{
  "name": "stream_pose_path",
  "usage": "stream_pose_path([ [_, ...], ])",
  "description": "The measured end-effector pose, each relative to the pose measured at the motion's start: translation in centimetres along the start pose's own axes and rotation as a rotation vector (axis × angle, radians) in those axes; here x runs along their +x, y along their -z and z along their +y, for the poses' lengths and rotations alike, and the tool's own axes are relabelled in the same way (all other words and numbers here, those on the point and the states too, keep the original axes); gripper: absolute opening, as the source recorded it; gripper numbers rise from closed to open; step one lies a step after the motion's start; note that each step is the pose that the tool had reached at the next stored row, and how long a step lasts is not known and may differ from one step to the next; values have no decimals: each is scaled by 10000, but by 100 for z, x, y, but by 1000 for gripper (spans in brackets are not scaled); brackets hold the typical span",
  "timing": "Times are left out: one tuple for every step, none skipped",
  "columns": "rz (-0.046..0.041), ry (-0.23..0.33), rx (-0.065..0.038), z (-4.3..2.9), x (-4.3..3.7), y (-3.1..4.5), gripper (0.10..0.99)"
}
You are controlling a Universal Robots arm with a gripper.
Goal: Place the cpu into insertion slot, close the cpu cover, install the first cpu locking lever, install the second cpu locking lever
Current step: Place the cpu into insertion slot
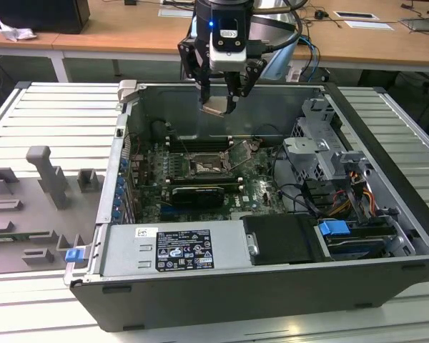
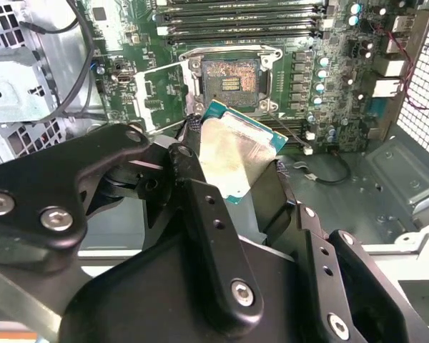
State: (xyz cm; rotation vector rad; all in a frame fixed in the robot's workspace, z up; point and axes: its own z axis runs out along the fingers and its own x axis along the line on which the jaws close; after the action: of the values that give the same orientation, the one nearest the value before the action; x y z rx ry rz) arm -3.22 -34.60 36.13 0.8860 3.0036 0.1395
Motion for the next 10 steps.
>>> stream_pose_path([
  [-3, -39, -1, 0, 0, 0, 525],
  [-8, -83, -2, 0, 0, 0, 525],
  [-9, -106, -3, 0, 0, 0, 525],
  [-13, -147, -3, 0, 0, 0, 525],
  [-16, -179, -3, 0, 0, 0, 525],
  [-19, -212, -4, 0, 0, 0, 525],
  [-23, -260, -5, 0, 0, 0, 525],
  [-28, -318, -6, 0, 0, 0, 525],
  [-33, -371, -7, 0, 0, 0, 525],
  [-38, -425, -8, 0, 0, 0, 525],
])
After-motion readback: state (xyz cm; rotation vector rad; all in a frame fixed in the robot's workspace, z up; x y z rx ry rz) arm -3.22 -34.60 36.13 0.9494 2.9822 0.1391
